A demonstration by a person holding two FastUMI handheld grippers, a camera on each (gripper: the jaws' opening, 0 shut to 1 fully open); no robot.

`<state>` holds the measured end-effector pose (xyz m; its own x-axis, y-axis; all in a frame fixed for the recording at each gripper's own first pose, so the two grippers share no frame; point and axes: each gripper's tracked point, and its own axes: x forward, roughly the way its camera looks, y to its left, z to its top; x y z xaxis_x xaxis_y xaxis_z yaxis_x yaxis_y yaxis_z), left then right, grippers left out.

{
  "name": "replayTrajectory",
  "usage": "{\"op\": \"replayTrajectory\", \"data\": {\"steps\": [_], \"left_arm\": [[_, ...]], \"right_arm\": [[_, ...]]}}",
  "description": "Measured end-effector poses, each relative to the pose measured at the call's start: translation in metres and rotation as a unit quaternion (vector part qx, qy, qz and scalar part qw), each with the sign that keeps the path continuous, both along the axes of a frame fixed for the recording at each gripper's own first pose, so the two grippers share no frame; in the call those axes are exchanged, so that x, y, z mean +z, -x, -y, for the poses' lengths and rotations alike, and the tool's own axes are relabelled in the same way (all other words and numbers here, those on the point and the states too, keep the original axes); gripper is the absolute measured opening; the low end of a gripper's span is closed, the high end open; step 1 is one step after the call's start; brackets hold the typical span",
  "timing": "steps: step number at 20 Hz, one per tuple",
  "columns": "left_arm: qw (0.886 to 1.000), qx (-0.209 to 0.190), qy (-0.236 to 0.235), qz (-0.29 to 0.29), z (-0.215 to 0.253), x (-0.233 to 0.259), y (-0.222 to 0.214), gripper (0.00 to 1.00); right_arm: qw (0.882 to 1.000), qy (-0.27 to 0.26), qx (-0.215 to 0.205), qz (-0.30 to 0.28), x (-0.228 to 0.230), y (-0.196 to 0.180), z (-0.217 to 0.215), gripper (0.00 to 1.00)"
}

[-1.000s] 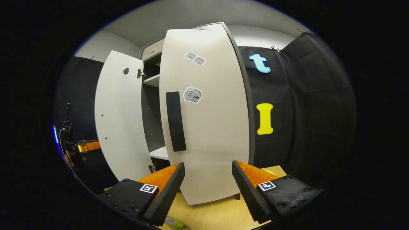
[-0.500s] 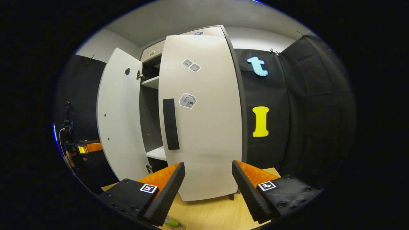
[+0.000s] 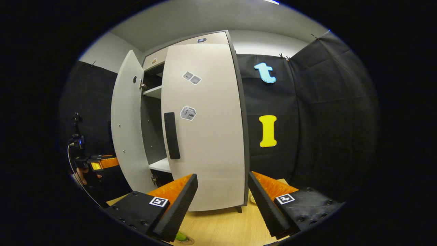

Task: Grasp the bottle in the cabinet with the left hand and place it on the coaster, then close the right door with the right hand and the left door with the left hand.

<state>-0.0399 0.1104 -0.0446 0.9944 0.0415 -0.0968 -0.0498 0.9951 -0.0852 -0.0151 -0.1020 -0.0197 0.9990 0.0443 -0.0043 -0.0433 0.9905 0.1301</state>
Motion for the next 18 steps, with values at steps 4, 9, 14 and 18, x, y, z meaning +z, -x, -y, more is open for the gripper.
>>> {"op": "replayTrajectory", "data": {"steps": [4, 9, 14, 18], "left_arm": [[0.999, 0.001, -0.04, -0.005, 0.014, -0.002, -0.026, 0.91], [0.998, -0.011, -0.058, -0.014, 0.028, -0.003, -0.021, 0.93], [0.999, 0.005, -0.045, -0.015, 0.023, 0.0, 0.0, 0.94], [0.998, 0.029, -0.044, -0.014, 0.011, 0.002, 0.018, 0.95]], "right_arm": [[1.0, 0.007, -0.004, 0.005, 0.005, 0.009, 0.003, 0.98], [1.0, 0.008, -0.013, 0.002, 0.001, 0.024, 0.008, 0.98], [1.0, 0.004, -0.004, 0.003, 0.004, 0.026, 0.001, 0.98], [1.0, 0.003, -0.002, 0.018, 0.013, 0.021, -0.01, 0.98]]}}
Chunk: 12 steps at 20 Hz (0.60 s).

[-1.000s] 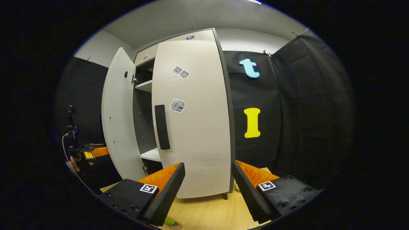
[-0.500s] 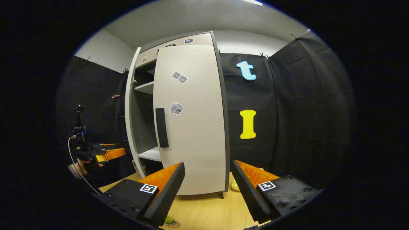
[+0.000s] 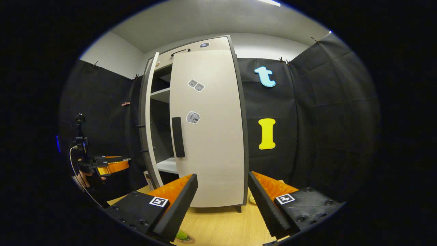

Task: Grasp the bottle in the cabinet with the left hand and place it on the coaster, then close the right door with the right hand and the left door with the left hand.

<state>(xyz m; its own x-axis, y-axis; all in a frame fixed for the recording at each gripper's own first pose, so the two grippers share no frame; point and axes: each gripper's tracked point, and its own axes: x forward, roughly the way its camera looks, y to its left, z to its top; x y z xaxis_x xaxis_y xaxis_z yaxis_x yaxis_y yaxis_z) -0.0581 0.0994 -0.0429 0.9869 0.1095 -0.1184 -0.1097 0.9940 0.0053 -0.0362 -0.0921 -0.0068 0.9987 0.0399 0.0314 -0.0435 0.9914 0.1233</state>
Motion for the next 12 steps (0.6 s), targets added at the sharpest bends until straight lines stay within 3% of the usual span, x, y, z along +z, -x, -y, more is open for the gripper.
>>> {"op": "replayTrajectory", "data": {"steps": [6, 12], "left_arm": [[0.999, 0.032, 0.015, -0.003, -0.008, -0.005, 0.017, 0.95], [0.999, 0.049, -0.016, 0.013, -0.007, 0.009, 0.015, 0.95]], "right_arm": [[1.0, 0.01, 0.004, 0.009, 0.001, -0.009, -0.017, 0.98], [1.0, 0.013, -0.015, 0.011, 0.001, -0.011, -0.022, 0.98]]}}
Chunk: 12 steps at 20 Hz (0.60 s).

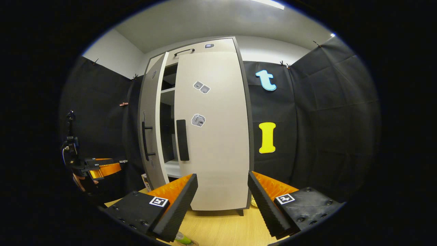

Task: Grasp the bottle in the cabinet with the left hand and place it on the coaster, then close the right door with the right hand and the left door with the left hand.

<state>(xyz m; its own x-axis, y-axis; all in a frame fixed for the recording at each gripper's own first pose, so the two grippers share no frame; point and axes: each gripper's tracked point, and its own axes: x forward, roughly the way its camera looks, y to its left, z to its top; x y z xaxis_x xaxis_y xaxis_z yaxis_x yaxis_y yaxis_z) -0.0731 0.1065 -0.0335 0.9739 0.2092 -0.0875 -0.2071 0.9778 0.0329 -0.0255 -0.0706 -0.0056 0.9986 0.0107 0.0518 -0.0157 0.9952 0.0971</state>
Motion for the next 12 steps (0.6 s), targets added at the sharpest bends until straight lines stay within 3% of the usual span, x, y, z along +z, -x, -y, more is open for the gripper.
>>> {"op": "replayTrajectory", "data": {"steps": [12], "left_arm": [[0.999, 0.022, -0.019, 0.025, -0.005, 0.005, -0.001, 0.96]], "right_arm": [[1.0, 0.002, -0.008, -0.001, 0.003, 0.008, -0.004, 0.98]]}}
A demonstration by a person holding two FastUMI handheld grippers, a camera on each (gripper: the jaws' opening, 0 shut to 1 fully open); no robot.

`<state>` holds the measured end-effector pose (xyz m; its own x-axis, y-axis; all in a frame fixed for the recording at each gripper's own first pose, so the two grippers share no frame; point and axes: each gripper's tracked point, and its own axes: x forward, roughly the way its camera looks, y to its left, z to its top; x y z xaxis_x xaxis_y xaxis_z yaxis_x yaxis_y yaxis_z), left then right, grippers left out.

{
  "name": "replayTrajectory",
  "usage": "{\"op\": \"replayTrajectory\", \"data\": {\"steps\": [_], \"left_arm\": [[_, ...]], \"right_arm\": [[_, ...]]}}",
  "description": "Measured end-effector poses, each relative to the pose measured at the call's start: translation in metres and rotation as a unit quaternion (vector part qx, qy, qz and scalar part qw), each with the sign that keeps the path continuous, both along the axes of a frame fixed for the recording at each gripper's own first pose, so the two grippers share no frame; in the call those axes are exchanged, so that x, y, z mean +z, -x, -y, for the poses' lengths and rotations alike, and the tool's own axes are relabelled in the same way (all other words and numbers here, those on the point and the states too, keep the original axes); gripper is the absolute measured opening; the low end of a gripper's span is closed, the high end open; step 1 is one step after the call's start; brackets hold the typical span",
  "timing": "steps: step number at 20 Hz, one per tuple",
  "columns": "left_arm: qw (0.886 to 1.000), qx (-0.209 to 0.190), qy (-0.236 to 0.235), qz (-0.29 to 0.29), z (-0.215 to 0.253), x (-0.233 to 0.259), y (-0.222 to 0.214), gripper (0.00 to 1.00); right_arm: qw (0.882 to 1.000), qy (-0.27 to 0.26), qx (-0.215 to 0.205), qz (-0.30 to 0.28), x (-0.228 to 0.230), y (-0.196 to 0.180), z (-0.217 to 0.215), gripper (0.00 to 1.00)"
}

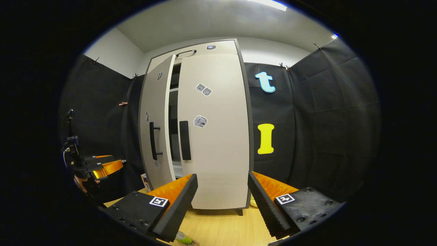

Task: Grasp the bottle in the cabinet with the left hand and place it on the coaster, then close the right door with the right hand and the left door with the left hand.

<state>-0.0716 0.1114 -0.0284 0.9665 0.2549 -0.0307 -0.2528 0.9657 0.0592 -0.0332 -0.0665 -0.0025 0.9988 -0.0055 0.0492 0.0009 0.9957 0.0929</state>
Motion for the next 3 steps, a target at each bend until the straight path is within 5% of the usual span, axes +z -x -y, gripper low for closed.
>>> {"op": "replayTrajectory", "data": {"steps": [3], "left_arm": [[1.0, -0.002, 0.004, -0.002, 0.0011, -0.0016, 0.0006, 0.95]], "right_arm": [[1.0, 0.001, -0.001, -0.001, -0.0002, 0.0016, 0.0016, 0.98]]}}
